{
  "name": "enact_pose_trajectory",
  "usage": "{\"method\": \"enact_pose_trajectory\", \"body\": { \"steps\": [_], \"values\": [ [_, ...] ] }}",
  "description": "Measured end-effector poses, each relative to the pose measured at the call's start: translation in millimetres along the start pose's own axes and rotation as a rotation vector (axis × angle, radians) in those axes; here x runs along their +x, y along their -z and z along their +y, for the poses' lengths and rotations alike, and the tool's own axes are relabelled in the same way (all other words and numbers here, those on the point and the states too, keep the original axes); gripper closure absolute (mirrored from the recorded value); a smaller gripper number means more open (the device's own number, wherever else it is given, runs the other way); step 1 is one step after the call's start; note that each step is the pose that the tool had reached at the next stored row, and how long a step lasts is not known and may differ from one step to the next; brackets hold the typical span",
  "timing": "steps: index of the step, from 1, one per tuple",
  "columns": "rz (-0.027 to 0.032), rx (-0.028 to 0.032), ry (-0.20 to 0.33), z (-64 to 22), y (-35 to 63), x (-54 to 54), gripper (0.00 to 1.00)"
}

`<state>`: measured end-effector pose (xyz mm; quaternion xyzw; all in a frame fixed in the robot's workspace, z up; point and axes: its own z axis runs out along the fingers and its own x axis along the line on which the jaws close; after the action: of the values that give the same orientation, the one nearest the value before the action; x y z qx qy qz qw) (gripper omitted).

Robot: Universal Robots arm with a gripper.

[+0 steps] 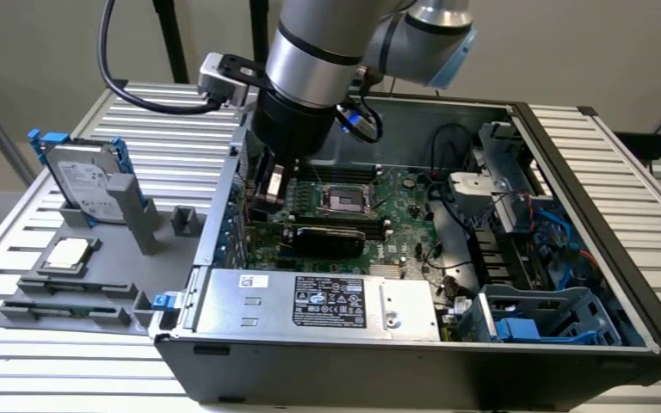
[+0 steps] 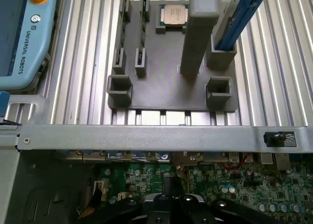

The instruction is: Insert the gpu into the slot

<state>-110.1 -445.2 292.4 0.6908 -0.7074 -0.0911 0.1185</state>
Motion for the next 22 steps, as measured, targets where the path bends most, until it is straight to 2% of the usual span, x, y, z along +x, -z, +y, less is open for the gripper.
{"method": "enact_pose_trajectory", "body": {
  "steps": [22],
  "values": [
    [-0.0203, -0.0037, -0.066, 7.2, -1.0, -6.8, 0.89]
  ]
}}
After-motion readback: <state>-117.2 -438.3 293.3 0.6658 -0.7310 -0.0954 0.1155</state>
